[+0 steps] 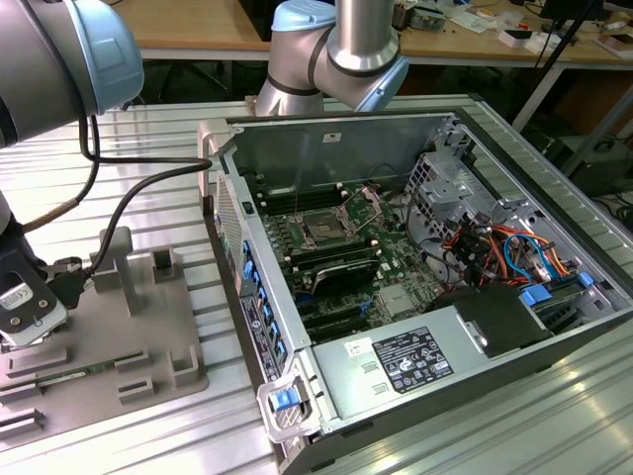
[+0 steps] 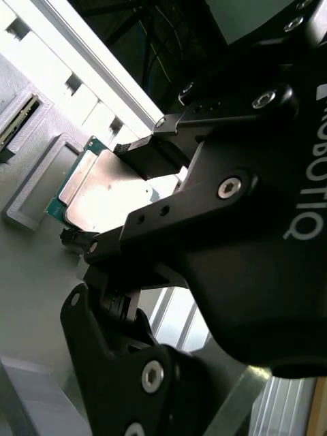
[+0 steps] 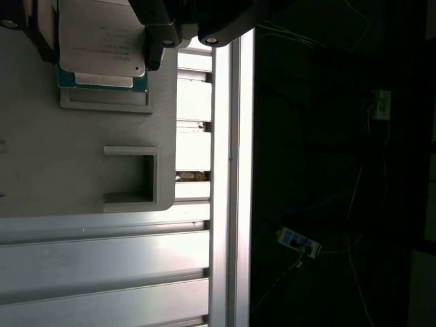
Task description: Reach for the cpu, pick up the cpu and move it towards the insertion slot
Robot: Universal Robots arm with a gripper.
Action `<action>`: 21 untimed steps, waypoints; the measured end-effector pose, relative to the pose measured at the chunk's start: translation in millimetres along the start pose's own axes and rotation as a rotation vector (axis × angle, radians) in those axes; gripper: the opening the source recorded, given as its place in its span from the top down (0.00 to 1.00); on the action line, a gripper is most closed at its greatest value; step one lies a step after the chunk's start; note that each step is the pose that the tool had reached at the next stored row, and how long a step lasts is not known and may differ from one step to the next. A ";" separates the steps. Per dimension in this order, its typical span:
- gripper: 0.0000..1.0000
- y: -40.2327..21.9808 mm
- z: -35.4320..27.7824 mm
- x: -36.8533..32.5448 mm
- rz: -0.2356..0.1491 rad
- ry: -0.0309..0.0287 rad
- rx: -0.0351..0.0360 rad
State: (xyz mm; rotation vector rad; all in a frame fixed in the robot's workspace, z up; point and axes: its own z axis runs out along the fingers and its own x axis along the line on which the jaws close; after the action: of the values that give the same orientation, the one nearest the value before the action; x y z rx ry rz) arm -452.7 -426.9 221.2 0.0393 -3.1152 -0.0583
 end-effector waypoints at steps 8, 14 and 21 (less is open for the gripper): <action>0.45 0.1 -2.0 0.0 0.000 0.0000 0.0000; 0.45 0.2 -4.5 0.0 0.000 0.0001 0.0000; 0.45 0.3 -7.8 0.1 0.000 0.0000 0.0000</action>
State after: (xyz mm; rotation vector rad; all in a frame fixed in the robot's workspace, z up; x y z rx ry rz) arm -452.5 -426.9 229.1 0.0392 -3.1152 -0.0583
